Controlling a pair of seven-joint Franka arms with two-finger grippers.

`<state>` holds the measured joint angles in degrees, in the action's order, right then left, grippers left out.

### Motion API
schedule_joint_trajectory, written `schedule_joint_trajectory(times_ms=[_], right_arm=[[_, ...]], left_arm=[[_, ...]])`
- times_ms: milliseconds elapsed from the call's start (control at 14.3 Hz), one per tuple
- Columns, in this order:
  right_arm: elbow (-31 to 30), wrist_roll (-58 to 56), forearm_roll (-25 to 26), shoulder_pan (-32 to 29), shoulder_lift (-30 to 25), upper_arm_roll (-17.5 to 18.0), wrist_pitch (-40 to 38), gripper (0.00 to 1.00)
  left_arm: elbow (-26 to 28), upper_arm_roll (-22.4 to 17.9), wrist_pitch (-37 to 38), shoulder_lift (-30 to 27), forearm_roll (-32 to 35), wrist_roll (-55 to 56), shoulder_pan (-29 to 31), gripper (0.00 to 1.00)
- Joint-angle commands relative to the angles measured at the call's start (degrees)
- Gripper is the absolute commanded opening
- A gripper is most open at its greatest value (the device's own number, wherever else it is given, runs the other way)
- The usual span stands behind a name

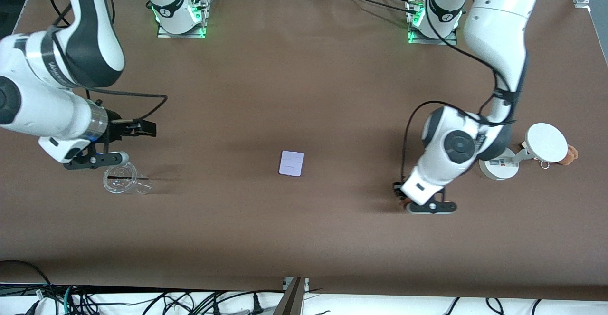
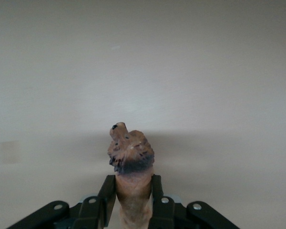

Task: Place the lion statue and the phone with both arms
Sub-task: 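Carry the lion to the lamp while the right gripper reaches the phone, then lower the lion beside the lamp while the right gripper grasps the phone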

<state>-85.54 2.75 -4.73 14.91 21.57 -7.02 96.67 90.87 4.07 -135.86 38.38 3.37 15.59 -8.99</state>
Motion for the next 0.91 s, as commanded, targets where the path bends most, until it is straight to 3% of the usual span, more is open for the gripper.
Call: schedule_joint_trajectory(times_ms=[0, 140, 210, 631, 841], right_arm=[[1.08, 11.96, -0.19, 7.03, 4.43, -0.37, 4.82, 1.0], [1.08, 25.12, -0.36, 13.35, 8.46, -0.37, 12.7, 1.0], [1.08, 27.89, -0.45, 15.22, 10.05, -0.37, 15.1, 1.0], [1.08, 41.79, 0.08, 24.1, 19.11, -0.54, 33.03, 1.0], [1.08, 42.78, 0.34, 26.22, 22.19, -0.63, 38.49, 1.0]], left_arm=[[11.66, 5.75, -0.72, -7.17, 0.06, -7.91, 10.17, 0.0], [15.37, 12.67, -1.43, -8.06, 0.06, -15.88, 22.88, 0.0], [15.82, 13.41, -1.52, -7.97, 0.06, -18.55, 25.14, 0.0], [16.44, 13.24, -2.83, -4.81, 0.32, -18.49, 25.77, 0.0], [16.09, 13.24, -3.27, -3.67, 0.94, -18.57, 25.69, 0.0]])
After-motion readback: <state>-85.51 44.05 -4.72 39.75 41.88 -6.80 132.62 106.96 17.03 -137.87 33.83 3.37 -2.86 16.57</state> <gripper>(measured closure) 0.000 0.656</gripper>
